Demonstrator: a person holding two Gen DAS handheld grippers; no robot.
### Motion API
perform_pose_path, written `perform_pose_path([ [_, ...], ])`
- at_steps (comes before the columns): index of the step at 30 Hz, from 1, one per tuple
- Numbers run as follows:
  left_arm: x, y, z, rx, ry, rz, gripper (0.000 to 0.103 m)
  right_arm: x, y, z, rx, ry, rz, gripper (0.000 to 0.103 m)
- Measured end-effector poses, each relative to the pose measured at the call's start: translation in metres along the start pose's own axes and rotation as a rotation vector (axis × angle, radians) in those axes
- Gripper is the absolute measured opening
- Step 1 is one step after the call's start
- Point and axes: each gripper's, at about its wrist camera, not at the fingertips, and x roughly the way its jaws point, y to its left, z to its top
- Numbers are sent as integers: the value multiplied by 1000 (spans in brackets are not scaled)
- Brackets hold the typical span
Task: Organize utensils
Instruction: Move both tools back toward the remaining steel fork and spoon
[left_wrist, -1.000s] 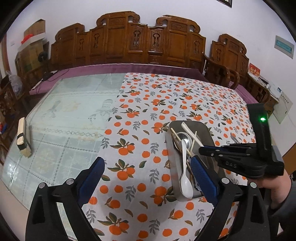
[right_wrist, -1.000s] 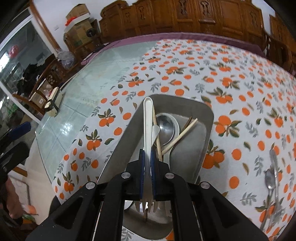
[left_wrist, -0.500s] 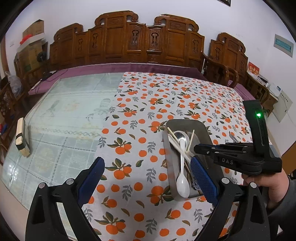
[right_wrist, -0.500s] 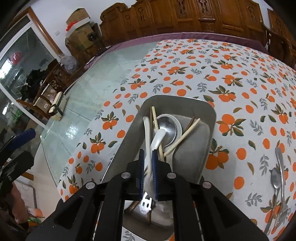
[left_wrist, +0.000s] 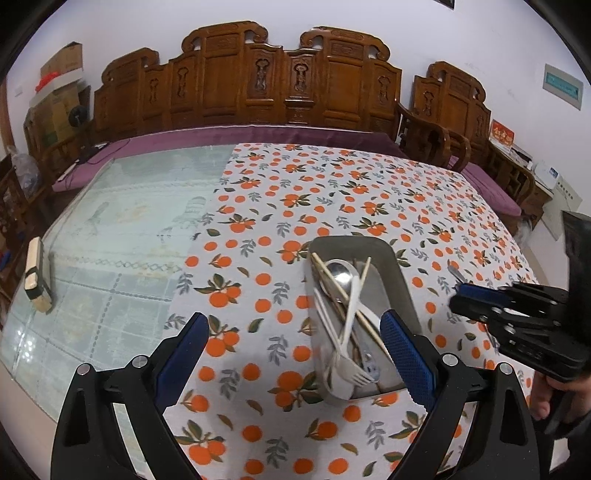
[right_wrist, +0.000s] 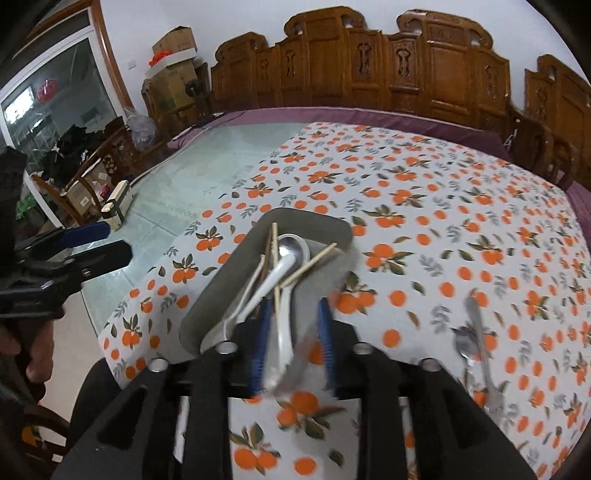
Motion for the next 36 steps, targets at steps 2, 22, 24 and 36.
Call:
perform_pose_path([
  [2,2,-9,0,8,0,-4,94,-13,-6,-5,3,-18,-6,41],
  [22,37,-121,-9,104,65,-125,95,-81,-126,-89,80,23,-206,64],
  [24,43,-134,-10,116,75,-135,95,-84,-136,-96,88,29,-218,64],
  [36,92,-197,-9,128,148,-151,95,-84,-174,-108,108,33,-218,73],
])
